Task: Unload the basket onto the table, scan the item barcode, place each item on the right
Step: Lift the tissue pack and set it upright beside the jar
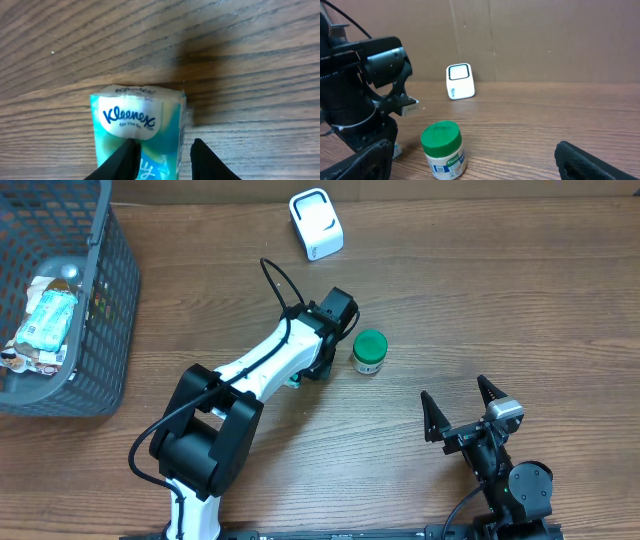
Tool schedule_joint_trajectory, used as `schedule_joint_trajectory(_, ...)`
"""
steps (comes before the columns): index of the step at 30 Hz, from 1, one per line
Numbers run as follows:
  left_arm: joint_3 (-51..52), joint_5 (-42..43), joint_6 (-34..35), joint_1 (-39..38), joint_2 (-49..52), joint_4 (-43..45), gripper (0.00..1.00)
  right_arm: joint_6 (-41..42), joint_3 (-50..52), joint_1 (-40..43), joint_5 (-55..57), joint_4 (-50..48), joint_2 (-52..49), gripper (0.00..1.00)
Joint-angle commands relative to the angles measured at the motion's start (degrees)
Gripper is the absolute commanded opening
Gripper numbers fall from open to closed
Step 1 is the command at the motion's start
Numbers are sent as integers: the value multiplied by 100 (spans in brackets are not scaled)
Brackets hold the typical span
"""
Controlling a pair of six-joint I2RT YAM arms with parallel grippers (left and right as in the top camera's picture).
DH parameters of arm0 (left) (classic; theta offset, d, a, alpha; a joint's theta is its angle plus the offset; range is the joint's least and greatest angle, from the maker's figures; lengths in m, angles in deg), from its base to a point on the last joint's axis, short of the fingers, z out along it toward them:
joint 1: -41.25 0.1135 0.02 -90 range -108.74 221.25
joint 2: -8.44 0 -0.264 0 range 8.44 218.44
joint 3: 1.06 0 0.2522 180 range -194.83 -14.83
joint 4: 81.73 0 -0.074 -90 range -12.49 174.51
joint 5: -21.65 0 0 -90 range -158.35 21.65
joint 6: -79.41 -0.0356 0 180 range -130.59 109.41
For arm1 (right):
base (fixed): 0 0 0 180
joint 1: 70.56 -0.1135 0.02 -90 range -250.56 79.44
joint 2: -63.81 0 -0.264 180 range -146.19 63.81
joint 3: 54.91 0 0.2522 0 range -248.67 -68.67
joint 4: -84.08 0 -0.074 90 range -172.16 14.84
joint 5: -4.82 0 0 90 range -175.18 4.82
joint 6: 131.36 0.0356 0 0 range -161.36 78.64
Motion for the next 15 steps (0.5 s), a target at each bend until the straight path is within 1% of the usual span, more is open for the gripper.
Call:
schedule_joint_trajectory(1,302,-129,-48,-28,52,173,32,-26,59,-28,39,-22,46,100)
schedule_joint_trajectory(4,518,-140,-46,-22,52,382,32,-28,59,-28,39,-22,46,100)
schedule_joint_trajectory(6,636,-140,-46,-22,52,511,25,-28,59,-28,39,-22,46,100)
schedule_joint_trajectory(9,704,-138,-46,-22,52,575,12,-28,59,-28,39,-22,46,100)
schedule_joint_trajectory(12,704,-127,-50,-22,52,564,12,-28,59,-28,39,-22,46,100)
schedule_joint_trajectory(14,702,-125,-48,-22,52,619,4,-28,59,-28,39,-22,46,100)
schedule_joint_trajectory(15,688,-122,-48,-22,50,640,4,-28,59,-28,39,-22,46,100)
